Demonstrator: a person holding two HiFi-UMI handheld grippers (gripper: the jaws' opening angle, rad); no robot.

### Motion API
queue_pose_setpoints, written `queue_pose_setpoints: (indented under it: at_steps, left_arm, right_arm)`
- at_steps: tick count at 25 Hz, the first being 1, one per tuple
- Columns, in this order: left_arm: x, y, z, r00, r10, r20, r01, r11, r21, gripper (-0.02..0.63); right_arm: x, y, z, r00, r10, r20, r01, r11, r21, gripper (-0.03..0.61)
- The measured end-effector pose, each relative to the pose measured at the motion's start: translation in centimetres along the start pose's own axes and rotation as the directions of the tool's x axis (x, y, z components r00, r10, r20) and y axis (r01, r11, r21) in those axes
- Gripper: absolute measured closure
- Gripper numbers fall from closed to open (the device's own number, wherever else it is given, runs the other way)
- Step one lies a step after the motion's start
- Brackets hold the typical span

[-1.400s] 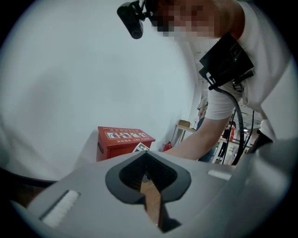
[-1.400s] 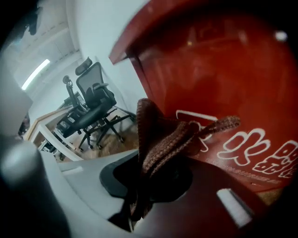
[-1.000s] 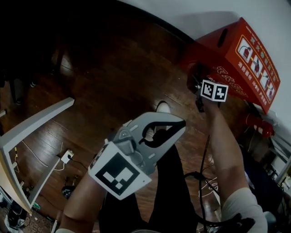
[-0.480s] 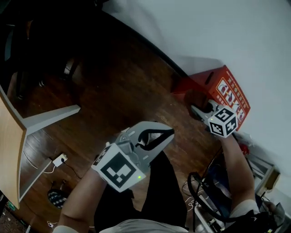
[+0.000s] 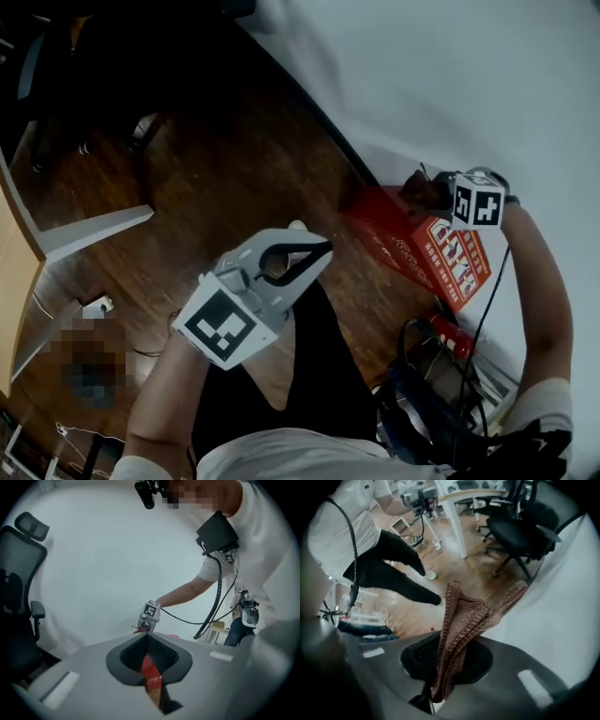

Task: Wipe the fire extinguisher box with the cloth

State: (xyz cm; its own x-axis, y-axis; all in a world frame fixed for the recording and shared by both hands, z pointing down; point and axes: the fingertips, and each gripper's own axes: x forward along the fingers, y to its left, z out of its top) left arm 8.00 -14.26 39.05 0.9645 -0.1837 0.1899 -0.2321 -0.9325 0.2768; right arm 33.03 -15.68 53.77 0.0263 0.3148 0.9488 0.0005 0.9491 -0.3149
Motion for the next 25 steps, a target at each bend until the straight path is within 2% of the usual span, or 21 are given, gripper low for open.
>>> queue_pose_setpoints:
  at_steps: [3,6,8,16,19,21,23,25]
  left_arm:
    - [2.5,1.5,-0.8,0.999,0.043,-0.019,-0.045,0.997,-0.066,0.614]
    - [4.5,2.6,-1.3,0.998,0.056,-0.029,-0.059,0.994,-0.092,0.614]
    - [5.4,3.1,-1.7,0.998,0.062,-0.033,-0.065,0.993,-0.099,0.614]
    - [6.6,5.0,-4.7,0.993,0.083,-0.086,-0.097,0.981,-0.171,0.614]
    - [7.1,6.1,-6.1,0.991,0.083,-0.105,-0.101,0.98,-0.172,0.614]
    - [7.3,6.7,-6.7,0.989,0.099,-0.11,-0.117,0.976,-0.181,0.614]
    - [7.1,7.6,-7.0,0.987,0.127,-0.103,-0.145,0.969,-0.2,0.614]
    - [7.2,8.5,-7.5,0.984,0.147,-0.1,-0.166,0.962,-0.218,0.614]
  right_arm:
    - [3.9,-0.9,-3.3,0.977,0.166,-0.135,-0.178,0.98,-0.089,0.526]
    - [6.8,-0.9,-4.4,0.94,0.292,-0.177,-0.313,0.944,-0.108,0.526]
    - [8.6,-0.7,-4.9,0.919,0.337,-0.202,-0.365,0.923,-0.119,0.526]
    - [16.7,-1.9,-4.0,0.874,0.417,-0.249,-0.463,0.87,-0.171,0.526]
    - [20.3,-3.8,-2.7,0.89,0.396,-0.225,-0.44,0.876,-0.199,0.526]
    - [22.6,-3.6,-2.2,0.888,0.411,-0.206,-0.45,0.87,-0.202,0.526]
    - [24.8,-3.4,-2.5,0.873,0.432,-0.226,-0.474,0.86,-0.187,0.526]
    - [26.7,-3.3,-4.1,0.837,0.451,-0.309,-0.51,0.849,-0.142,0.526]
